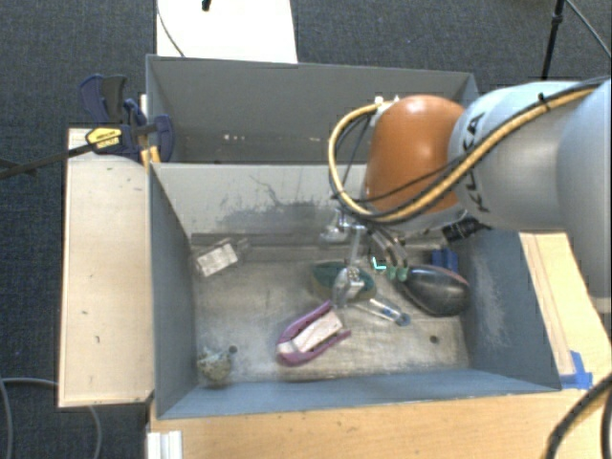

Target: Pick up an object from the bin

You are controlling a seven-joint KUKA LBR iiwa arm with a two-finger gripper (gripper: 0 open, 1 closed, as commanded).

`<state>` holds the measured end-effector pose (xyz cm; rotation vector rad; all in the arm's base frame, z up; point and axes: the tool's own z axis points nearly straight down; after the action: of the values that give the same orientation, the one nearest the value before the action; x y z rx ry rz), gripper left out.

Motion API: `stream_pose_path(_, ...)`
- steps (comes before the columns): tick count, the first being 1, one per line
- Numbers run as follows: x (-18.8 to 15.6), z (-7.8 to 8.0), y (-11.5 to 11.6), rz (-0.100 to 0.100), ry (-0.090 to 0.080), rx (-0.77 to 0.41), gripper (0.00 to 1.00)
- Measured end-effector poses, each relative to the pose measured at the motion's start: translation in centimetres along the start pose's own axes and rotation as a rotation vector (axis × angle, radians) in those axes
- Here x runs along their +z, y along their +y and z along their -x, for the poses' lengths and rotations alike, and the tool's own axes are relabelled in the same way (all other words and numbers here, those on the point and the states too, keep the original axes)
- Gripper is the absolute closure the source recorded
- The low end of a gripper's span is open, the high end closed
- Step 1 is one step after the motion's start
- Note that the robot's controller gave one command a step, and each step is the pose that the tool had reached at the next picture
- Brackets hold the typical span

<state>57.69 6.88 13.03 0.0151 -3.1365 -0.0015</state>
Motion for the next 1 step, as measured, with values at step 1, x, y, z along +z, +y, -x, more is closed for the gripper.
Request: stream_pose_path(1,5.33,1.00,-2.41,0.000,-0.002,0.035,0.00)
